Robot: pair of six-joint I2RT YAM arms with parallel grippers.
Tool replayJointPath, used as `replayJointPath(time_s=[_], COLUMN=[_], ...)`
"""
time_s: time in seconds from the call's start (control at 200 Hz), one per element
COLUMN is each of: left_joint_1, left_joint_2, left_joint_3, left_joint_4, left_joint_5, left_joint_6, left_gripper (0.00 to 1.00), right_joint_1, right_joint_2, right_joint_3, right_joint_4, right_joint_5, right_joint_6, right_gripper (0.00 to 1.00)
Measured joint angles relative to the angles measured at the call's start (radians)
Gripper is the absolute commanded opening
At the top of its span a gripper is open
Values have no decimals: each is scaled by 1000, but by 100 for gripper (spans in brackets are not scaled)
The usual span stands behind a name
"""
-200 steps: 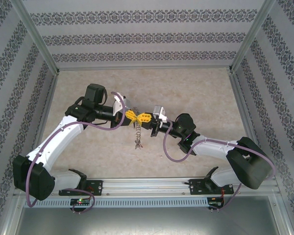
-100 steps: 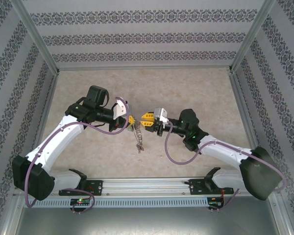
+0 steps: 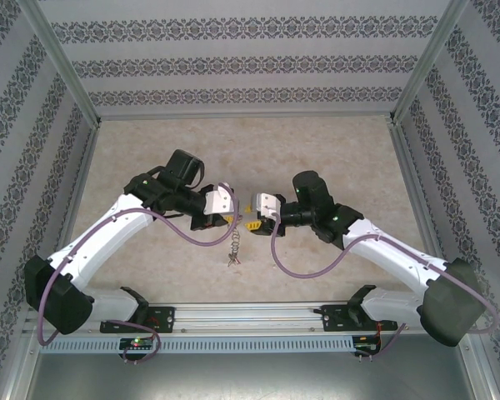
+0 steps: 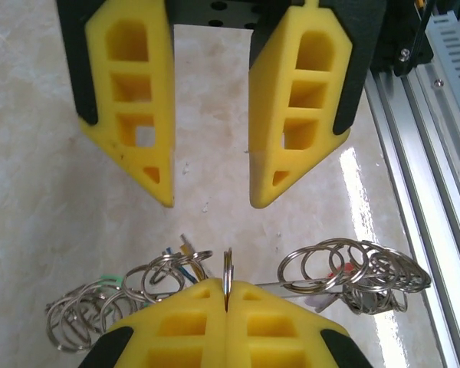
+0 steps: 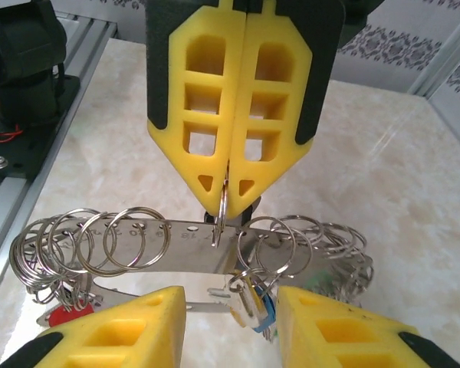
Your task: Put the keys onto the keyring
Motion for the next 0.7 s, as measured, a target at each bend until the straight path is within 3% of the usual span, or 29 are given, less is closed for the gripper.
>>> replayJointPath(time_s=[0.355, 0.704], left_joint_1=[-63, -64], left_joint_2=[35, 47], left_joint_3=[26, 35], left_joint_4=[-26, -29], left_joint_5=[-76, -85], left_joint_6=[39, 29], left_gripper=[0, 0], right_joint_1=[13, 19], right_joint_2=[25, 56], right_joint_3=[9, 11], right_joint_4=[-16, 43], right_joint_5=[-31, -56], right_joint_6=[21, 82], right_gripper=[31, 24])
